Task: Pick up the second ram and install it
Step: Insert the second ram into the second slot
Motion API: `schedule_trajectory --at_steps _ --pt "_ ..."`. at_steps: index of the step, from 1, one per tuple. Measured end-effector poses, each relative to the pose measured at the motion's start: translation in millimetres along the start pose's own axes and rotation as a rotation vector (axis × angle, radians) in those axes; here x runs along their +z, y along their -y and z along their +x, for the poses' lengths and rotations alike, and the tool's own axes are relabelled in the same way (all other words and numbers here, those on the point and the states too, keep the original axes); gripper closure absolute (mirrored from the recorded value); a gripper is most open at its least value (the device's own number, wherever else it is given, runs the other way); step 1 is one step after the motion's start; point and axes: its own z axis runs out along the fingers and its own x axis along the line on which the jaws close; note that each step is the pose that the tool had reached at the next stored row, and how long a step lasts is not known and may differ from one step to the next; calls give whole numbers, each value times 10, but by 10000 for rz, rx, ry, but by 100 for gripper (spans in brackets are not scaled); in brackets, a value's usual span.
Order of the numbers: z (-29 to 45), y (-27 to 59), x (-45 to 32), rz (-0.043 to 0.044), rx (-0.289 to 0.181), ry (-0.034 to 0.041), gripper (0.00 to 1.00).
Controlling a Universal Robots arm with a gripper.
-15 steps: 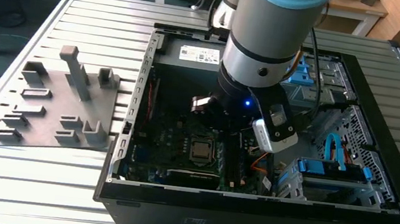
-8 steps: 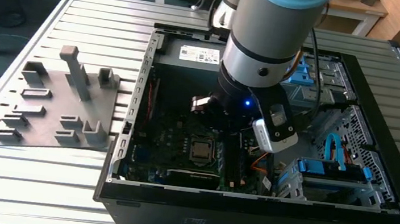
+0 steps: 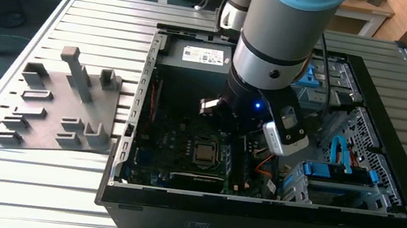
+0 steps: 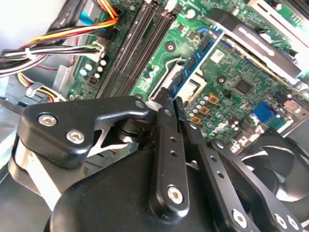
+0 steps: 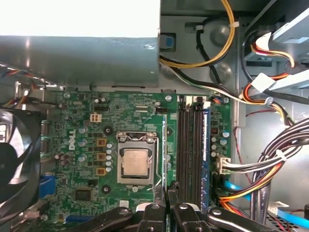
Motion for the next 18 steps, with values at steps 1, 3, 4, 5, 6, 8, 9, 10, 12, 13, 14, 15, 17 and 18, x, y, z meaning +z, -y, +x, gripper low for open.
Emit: schedule_trajectory --at_steps 1,3,4,5,6,8,9,10,12,13,14,15,17,18 --pt "-14 -2 4 -2 0 0 86" --pt "-37 -5 11 -2 0 0 86" --pt "-49 -6 16 0 0 -2 86" --pt "-61 -7 23 -1 0 -3 86" --pt "-70 -6 33 -1 1 -4 86" --pt "-80 -6 43 0 0 -7 86" --pt "-80 -6 43 2 1 -7 86" --pt "-80 -6 43 3 2 -8 86" --pt "-81 -6 44 0 0 -7 86" --pt "-81 -6 44 0 1 -7 86" --pt "-81 -6 45 0 1 -7 86" --pt "-81 -6 45 0 1 -7 86" --pt "-81 -6 46 -3 0 -6 86" --pt "-81 -6 48 -13 1 -6 86"
